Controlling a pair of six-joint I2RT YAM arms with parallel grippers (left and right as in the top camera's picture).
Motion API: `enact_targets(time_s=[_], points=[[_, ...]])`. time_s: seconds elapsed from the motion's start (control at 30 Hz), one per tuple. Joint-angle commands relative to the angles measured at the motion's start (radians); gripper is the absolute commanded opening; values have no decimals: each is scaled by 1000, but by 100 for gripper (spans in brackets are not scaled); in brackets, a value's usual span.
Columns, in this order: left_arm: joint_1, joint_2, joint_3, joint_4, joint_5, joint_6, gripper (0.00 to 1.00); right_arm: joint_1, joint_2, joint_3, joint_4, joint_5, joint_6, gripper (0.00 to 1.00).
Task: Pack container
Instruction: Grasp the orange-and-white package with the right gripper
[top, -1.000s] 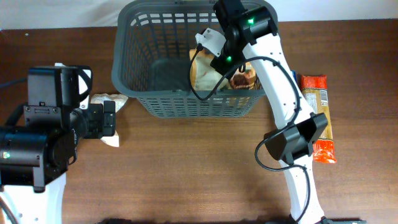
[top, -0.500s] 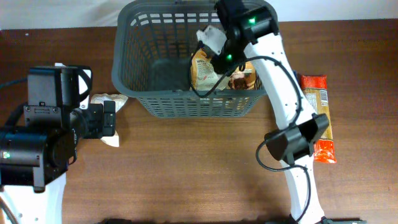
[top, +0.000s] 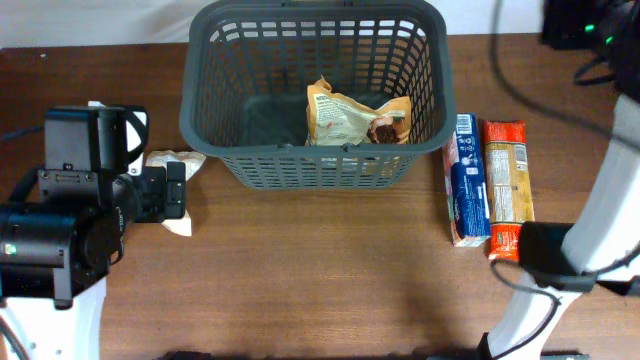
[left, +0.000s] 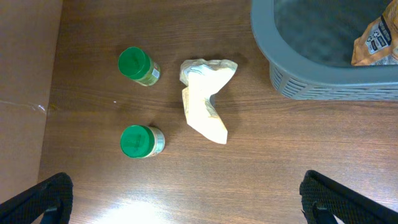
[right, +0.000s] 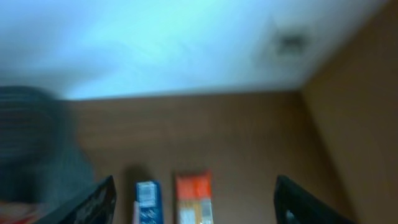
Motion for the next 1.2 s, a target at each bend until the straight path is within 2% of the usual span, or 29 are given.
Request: enact_targets(time_s=[0.0,0.1,0.3,0.57,0.67,0.73,0.8,0.83,0.87,1.0,1.1,1.17], points=[[5,2,-6,-2,-7,-6,99,-128,79,-181,-9,-76,87,71],[5,2,-6,-2,-7,-6,99,-188,88,-470,42,-113,43,77],[5,2,-6,-2,-7,-6,99,-214,88,-959,236,-233,-26,78],[5,2,-6,-2,-7,-6,99,-215,88,-1331,464,-225,-45,79],[5,2,-6,-2,-7,-6,99,-214,88,-1405,504,-224,-45,78],[5,2,-6,-2,-7,-6,99,-214,88,-1458,535,-224,-44,74],[5,2,-6,-2,-7,-6,99,-214,88,-1509,567,-225,-38,45],[5,2,-6,-2,-7,-6,99,-214,88,-1517,568,-225,-24,11],[5,2,-6,-2,-7,-6,99,-214,88,-1516,568,-226,-14,4],[5,2,-6,-2,-7,-6,99,-214,36,-1435,504,-228,-6,4],[5,2,-6,-2,-7,-6,99,-214,-47,-1297,425,-225,-6,4],[5,2,-6,-2,-7,-6,99,-198,-141,-1119,340,-233,-24,4]])
